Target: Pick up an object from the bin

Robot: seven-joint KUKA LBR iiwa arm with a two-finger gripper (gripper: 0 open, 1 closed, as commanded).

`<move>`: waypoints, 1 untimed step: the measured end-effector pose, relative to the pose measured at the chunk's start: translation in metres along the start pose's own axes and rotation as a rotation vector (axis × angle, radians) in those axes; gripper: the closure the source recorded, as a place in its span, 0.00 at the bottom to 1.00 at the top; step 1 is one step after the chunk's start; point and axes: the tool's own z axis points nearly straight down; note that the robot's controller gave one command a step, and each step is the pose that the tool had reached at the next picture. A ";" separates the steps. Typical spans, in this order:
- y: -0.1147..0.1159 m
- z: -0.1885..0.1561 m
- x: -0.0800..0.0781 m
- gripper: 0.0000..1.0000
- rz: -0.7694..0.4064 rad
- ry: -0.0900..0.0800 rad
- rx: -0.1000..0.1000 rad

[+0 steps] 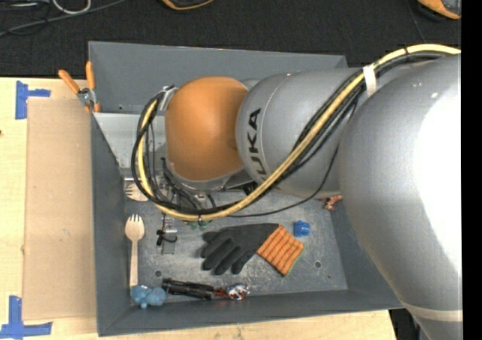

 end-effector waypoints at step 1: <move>-0.025 -0.006 0.012 0.00 -0.099 0.004 -0.001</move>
Offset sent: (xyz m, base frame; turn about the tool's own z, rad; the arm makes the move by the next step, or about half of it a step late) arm -0.0094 -0.0834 0.0071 -0.0090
